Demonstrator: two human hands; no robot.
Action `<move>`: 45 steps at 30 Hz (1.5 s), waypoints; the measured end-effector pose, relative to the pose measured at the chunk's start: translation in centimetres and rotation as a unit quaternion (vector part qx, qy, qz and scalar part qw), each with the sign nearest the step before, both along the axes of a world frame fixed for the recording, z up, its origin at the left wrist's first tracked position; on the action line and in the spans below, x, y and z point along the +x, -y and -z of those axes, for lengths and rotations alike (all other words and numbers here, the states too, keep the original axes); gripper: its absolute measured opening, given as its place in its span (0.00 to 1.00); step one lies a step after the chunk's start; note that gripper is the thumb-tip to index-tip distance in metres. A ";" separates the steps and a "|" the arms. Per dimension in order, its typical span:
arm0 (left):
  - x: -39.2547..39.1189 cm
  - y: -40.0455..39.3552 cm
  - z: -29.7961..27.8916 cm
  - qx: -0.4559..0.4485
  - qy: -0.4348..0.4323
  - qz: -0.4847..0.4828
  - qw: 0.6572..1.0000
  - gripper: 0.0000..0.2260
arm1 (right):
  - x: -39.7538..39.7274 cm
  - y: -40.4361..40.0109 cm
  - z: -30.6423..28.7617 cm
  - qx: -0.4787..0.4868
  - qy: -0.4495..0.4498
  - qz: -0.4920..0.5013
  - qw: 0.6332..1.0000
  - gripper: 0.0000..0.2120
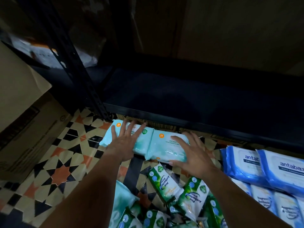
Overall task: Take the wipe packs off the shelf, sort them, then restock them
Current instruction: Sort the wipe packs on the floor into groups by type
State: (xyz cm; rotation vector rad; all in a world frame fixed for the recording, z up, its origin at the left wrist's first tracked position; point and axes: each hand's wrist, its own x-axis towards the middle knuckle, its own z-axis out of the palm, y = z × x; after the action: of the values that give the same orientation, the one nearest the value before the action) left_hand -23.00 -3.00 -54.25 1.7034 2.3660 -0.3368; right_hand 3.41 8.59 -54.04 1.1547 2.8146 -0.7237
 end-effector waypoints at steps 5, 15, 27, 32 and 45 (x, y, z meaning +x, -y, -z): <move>1.0 -0.8 0.0 -0.012 0.005 -0.025 1.000 0.52 | -0.9 0.3 0.9 -0.004 0.000 0.014 1.000 0.43; 0.2 0.9 -0.5 0.004 0.031 0.007 0.999 0.56 | -1.5 0.7 -0.4 0.016 0.095 0.024 0.995 0.43; -2.0 16.9 -3.2 0.034 0.206 -0.190 0.959 0.41 | -1.4 8.1 -3.0 0.005 0.095 -0.049 0.994 0.37; -1.2 21.2 -2.9 0.040 0.300 -0.245 0.921 0.32 | -1.1 12.3 -3.0 -0.022 0.068 -0.150 0.986 0.25; 8.7 21.2 -5.1 -0.185 0.109 -0.143 0.966 0.67 | 4.4 18.0 -2.8 -0.118 0.107 -0.180 0.971 0.27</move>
State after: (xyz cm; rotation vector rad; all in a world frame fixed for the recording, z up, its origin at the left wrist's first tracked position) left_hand -14.31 -24.23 -49.12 1.1522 2.1795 -0.4786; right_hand 7.86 -9.42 -51.23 0.6209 2.5648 -0.8147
